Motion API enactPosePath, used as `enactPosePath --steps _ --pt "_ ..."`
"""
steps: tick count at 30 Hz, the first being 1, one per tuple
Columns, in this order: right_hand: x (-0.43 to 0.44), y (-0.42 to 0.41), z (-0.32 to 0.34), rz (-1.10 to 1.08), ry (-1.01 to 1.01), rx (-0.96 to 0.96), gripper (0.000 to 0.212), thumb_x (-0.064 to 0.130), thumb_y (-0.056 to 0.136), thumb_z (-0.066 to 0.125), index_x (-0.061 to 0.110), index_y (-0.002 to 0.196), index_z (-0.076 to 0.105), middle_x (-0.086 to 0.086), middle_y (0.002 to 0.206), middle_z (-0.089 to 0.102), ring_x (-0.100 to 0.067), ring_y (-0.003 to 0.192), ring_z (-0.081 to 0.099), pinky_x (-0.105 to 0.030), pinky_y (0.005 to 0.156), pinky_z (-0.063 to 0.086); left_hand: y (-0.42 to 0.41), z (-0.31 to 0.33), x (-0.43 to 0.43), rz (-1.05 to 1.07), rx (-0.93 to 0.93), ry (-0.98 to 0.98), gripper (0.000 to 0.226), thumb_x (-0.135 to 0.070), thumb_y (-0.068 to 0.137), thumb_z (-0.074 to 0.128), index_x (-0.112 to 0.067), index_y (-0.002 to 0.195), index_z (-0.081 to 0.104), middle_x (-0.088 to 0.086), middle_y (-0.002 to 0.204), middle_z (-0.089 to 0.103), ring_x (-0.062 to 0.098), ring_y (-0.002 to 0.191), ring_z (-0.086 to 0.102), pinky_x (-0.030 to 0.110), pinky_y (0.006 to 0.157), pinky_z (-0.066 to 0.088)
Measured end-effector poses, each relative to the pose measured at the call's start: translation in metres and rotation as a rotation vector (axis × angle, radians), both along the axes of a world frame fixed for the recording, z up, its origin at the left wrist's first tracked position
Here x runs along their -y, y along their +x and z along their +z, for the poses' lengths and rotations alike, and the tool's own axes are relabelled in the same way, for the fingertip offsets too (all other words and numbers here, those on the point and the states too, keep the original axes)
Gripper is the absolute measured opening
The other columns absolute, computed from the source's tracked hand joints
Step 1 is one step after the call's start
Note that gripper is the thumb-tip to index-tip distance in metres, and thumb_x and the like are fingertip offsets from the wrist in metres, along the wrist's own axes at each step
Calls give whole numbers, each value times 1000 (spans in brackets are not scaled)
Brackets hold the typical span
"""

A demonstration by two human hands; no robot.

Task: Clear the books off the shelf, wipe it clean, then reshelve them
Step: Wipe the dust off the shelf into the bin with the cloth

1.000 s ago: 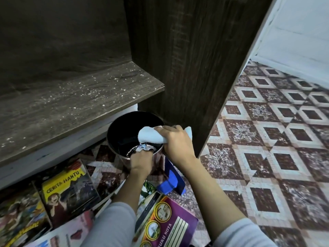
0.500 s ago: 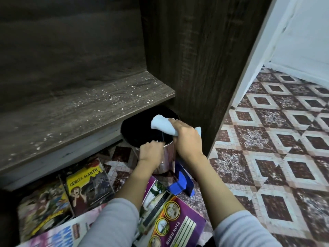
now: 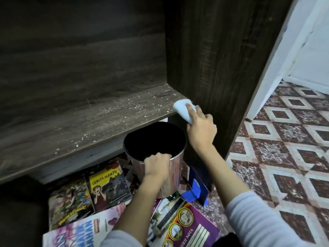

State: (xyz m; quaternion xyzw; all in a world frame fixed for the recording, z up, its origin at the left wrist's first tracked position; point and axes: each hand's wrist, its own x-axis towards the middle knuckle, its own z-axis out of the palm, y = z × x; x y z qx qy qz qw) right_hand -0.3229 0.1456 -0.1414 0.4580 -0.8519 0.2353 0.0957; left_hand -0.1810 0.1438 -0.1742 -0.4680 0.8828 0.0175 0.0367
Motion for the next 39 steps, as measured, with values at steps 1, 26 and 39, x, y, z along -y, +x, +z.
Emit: enactPosePath --steps 1,26,39 --pt "11 -3 7 -3 20 -37 62 15 91 49 36 146 28 -2 152 31 -32 115 43 -39 74 36 0 1 -1 -9 7 -1 26 -14 94 47 -23 115 60 8 113 65 30 107 61 33 81 46" --pt "91 -10 24 294 391 -149 57 17 89 51 29 143 38 -14 131 53 -34 117 51 -37 92 42 -7 -7 22 -74 -106 -8 23 -12 94 44 -22 110 59 7 111 65 29 107 60 32 86 42" --pt "89 -36 33 123 393 -84 54 12 92 44 32 143 38 -14 131 53 -33 123 43 -38 92 39 4 -8 25 -75 -103 -27 28 -12 93 47 -23 117 57 6 108 66 28 102 62 33 84 43"
